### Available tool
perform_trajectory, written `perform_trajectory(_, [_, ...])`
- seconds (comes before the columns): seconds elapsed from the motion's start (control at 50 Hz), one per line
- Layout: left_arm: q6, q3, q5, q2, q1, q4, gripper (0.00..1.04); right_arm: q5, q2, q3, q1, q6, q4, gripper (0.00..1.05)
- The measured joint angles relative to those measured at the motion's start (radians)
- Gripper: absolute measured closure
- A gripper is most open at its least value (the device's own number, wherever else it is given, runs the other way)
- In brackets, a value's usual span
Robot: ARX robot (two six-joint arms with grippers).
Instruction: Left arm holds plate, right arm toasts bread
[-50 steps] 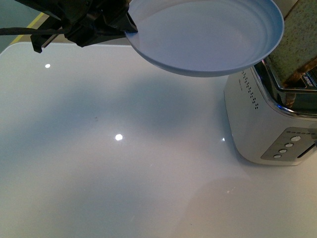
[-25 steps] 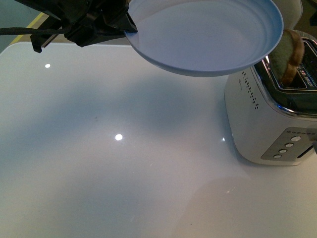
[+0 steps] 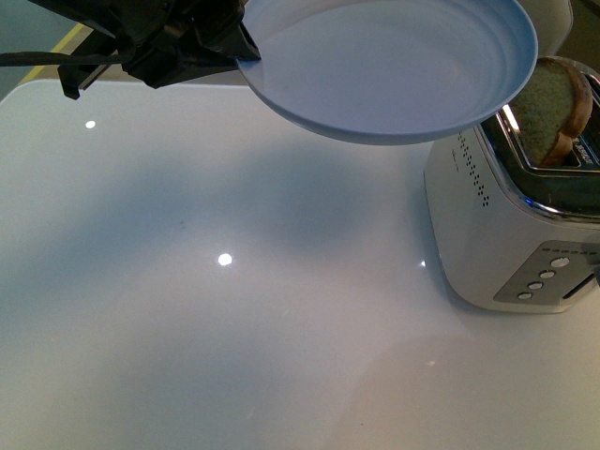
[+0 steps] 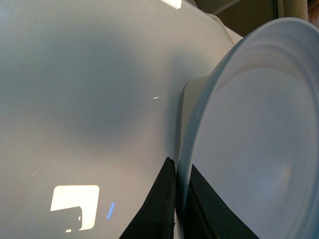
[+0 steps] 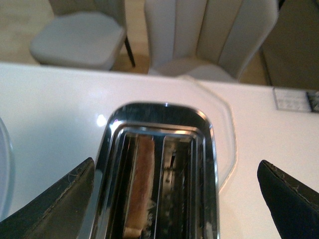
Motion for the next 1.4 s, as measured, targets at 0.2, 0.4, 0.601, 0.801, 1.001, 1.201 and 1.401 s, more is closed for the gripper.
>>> perform_trajectory(0.2, [0.0, -0.006, 0.0, 0.0, 0.0, 0.002, 1.02, -0.023, -0.244, -0.11, -0.035, 0.041, 0.102, 0.09])
perform_trajectory(0.4, [0.002, -0.016, -0.002, 0.0, 0.0, 0.006, 1.02, -0.023, -0.33, -0.299, -0.04, 0.045, 0.343, 0.38])
perform_trajectory(0.601, [0.003, -0.017, -0.007, 0.0, 0.0, 0.008, 1.02, -0.023, -0.451, -0.505, -0.04, 0.045, 0.416, 0.78])
perform_trajectory(0.801, [0.015, -0.017, -0.016, 0.0, 0.003, 0.008, 1.02, -0.023, -0.57, -0.645, -0.04, 0.045, 0.431, 1.03])
perform_trajectory(1.001, [0.026, -0.029, -0.025, 0.0, 0.002, 0.007, 1.02, -0.023, -0.669, -0.721, -0.04, 0.046, 0.41, 1.03])
perform_trajectory(1.201, [0.029, -0.029, -0.027, 0.0, 0.002, 0.005, 1.02, -0.023, -0.782, -0.777, -0.04, 0.045, 0.354, 1.03])
perform_trajectory(1.401, [0.035, -0.029, -0.027, 0.0, 0.002, -0.001, 1.02, -0.023, -0.887, -0.811, -0.04, 0.045, 0.283, 1.03])
